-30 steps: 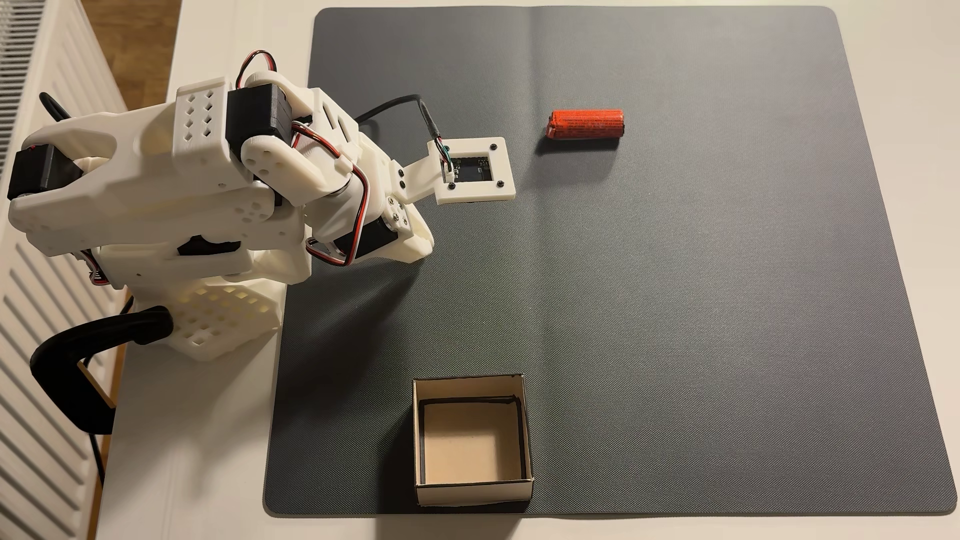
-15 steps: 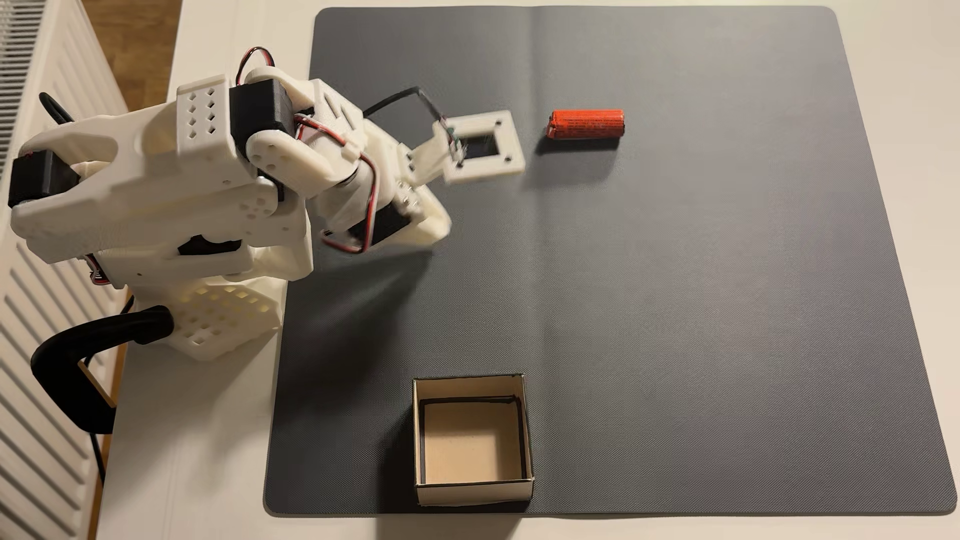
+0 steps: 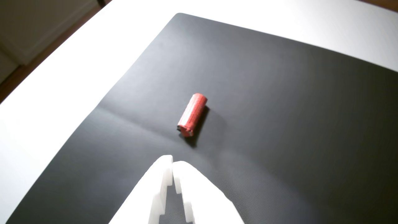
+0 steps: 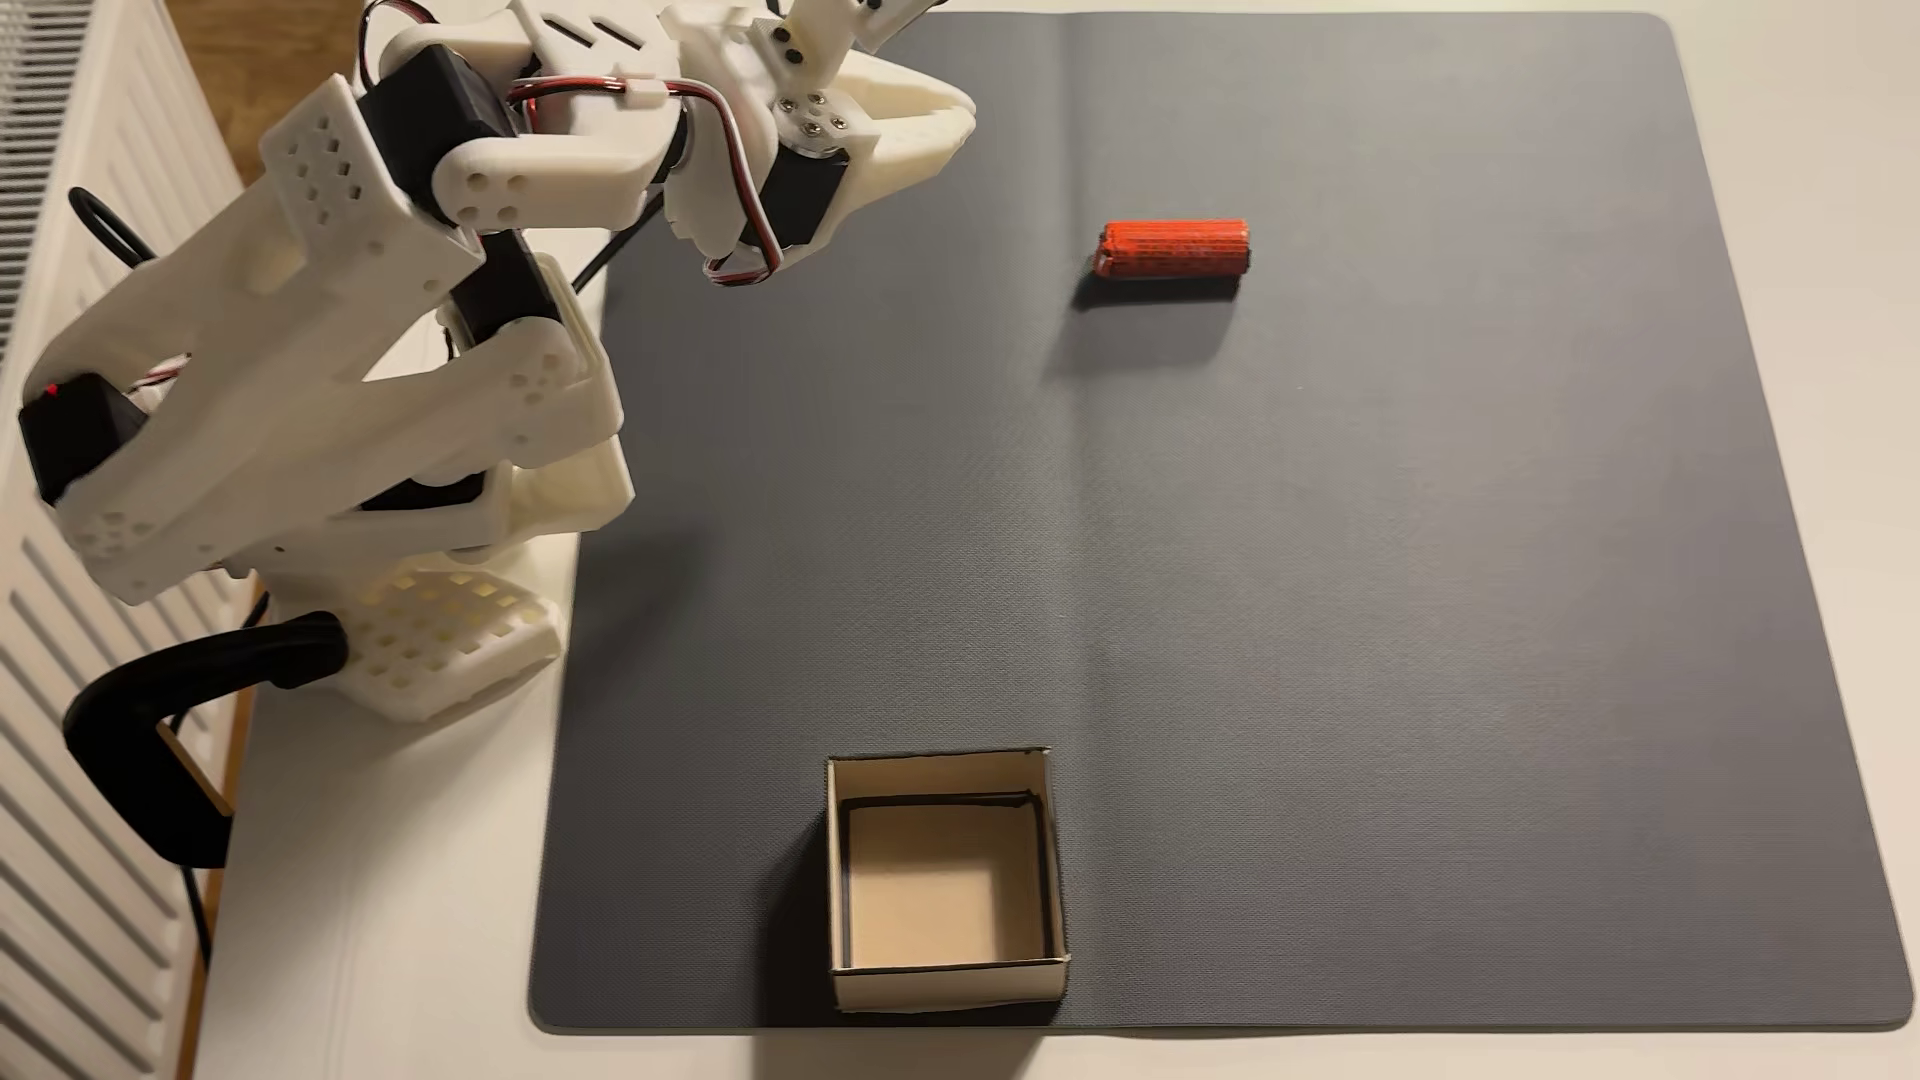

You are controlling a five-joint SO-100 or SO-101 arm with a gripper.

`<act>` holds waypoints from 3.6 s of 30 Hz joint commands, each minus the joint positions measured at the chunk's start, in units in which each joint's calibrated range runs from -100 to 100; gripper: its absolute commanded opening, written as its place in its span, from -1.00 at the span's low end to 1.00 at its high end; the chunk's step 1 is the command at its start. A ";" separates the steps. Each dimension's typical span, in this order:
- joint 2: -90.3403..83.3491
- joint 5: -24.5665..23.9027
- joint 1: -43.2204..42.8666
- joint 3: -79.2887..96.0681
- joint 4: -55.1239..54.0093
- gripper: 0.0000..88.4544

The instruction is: Pick the red object and place it in the box

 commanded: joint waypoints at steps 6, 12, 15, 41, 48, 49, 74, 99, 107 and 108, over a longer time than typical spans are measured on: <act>0.24 -0.52 -0.07 -2.25 6.67 -0.99; 12.91 -0.68 -0.07 -2.61 -1.20 -0.98; 23.88 -0.68 0.15 -3.06 -12.57 -0.98; 94.20 -0.88 -0.82 -36.26 -40.10 -0.45; 100.50 -0.94 -1.04 -36.35 -45.78 -0.40; 101.01 -0.94 -1.04 -36.35 -46.22 -0.40; 103.13 -0.47 -1.41 -36.08 -47.36 -0.75; 72.26 8.39 8.61 -39.80 -25.68 -0.97; 47.09 13.92 24.72 -32.18 -13.70 -0.97; 43.78 14.02 26.87 -30.00 -13.35 -0.97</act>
